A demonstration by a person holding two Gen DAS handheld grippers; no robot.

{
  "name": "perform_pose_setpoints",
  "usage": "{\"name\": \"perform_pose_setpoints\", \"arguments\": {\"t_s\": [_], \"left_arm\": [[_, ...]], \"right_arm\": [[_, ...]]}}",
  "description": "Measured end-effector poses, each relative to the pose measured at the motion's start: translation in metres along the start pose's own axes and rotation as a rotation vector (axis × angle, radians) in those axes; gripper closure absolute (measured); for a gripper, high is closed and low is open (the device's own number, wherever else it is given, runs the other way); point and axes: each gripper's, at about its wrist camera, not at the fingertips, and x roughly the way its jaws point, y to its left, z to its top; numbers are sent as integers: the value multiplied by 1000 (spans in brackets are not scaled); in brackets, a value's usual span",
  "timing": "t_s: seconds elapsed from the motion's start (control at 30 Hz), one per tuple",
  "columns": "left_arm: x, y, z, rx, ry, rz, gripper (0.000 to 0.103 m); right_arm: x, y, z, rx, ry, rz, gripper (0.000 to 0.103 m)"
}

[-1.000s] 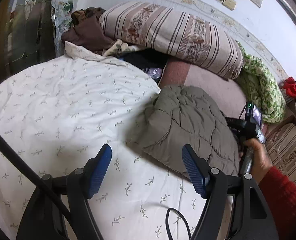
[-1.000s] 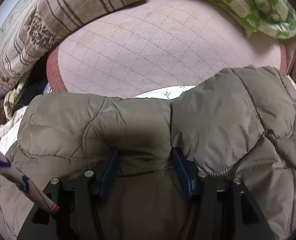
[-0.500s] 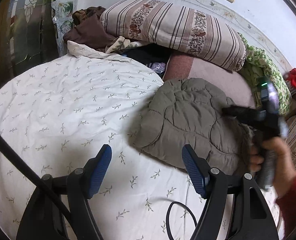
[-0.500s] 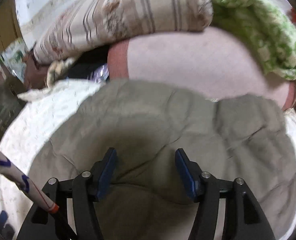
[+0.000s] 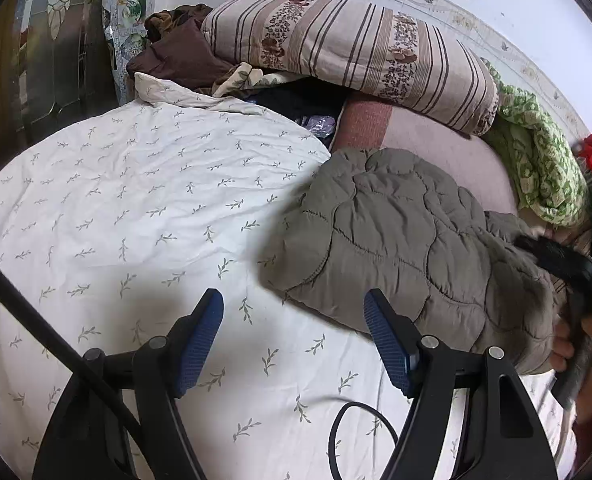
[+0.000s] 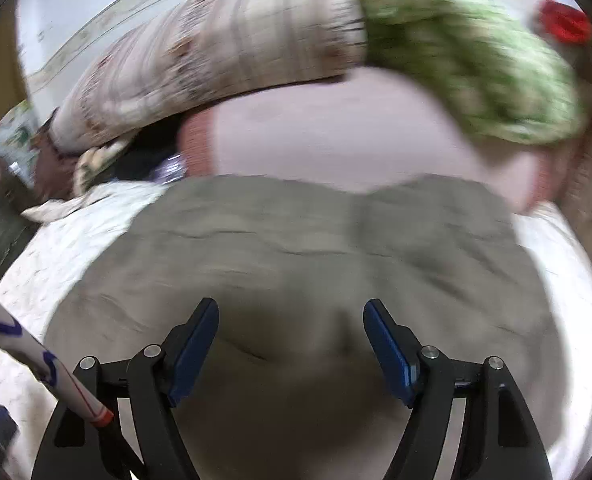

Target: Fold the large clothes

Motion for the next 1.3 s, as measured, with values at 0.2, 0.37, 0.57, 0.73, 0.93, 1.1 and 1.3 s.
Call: {"name": "perform_pose_setpoints", "arguments": {"t_s": [0.2,0.37,0.57,0.73,0.93,1.1,1.3], "left_arm": [[2,-10,-6,27,30,21,31],[-19,-15,-4,31,-8,9,31],[-10,-24,29,27,7,-13,31],[58,-38,57,101,115,74,31],[128,-29,46,57,291,126,30],[97,-18,49,15,257,34,31],[80,26,49,-120,237,-45,31]], "right_arm": [[36,-72,-25,108,109,-9,14],[-13,-82,-28,166,70,26,14],[-57,-124,-49,172,15,-25,20],[-19,-153,-65,183,136,-107,36],[14,-188,-67,340,191,-33,23],[-13,-212,-69,442,141,74,22],[-68,-244,-119,591,117,211,18]]}}
